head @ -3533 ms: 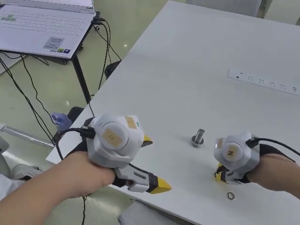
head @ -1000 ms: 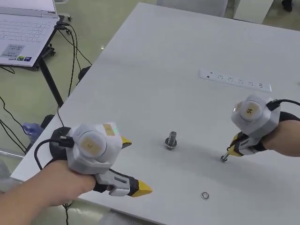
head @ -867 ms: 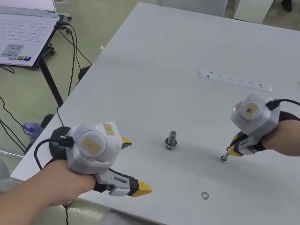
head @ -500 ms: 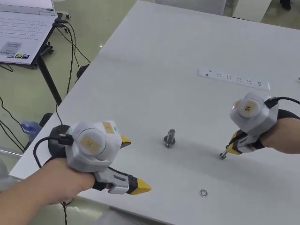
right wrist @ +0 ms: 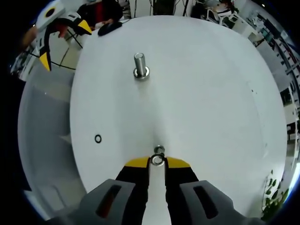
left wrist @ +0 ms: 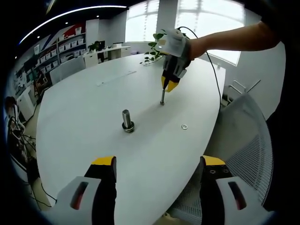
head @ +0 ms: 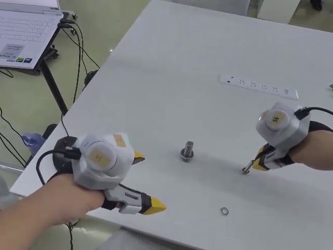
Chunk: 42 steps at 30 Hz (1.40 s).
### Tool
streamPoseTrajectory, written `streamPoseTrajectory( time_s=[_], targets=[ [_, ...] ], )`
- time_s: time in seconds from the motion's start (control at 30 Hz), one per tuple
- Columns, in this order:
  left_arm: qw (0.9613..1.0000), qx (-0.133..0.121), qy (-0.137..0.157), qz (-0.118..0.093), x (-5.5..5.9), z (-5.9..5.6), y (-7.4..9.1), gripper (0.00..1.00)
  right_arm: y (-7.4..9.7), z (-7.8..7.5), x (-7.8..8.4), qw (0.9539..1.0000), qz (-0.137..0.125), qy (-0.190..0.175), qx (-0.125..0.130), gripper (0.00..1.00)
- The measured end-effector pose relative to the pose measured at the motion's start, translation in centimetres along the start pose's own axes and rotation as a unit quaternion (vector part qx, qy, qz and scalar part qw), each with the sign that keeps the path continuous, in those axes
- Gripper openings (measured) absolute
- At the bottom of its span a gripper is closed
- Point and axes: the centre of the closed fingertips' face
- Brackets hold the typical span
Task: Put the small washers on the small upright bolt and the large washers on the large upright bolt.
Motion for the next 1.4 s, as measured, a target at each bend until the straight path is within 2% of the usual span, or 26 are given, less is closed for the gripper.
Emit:
streamPoseTrajectory(
  time_s=[0.5, 1.1, 1.4],
  targets=[
    [1.0000, -0.001, 0.003, 0.005, 0.7, -0.6, 0.5, 0.71, 0.0, -0.1, -0.6, 0.9998, -0.016, -0.004, 0.013, 0.12],
    [1.0000, -0.001, 0.005, 0.006, 0.8, -0.6, 0.6, 0.70, -0.2, -0.7, -1.1, 0.9996, -0.016, -0.003, 0.023, 0.12],
    [0.9999, -0.002, 0.006, 0.009, 1.0, -0.5, 0.8, 0.70, -1.1, -0.7, -0.7, 0.9998, -0.008, -0.006, 0.020, 0.12]
  ],
)
Point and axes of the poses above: the centre of the closed fingertips' face, and the gripper's own axes: y roughly backward along the fingers, z roughly to its left, x roughly out of its underside, and after that the axes turned 6 degrees about -y, right-handed
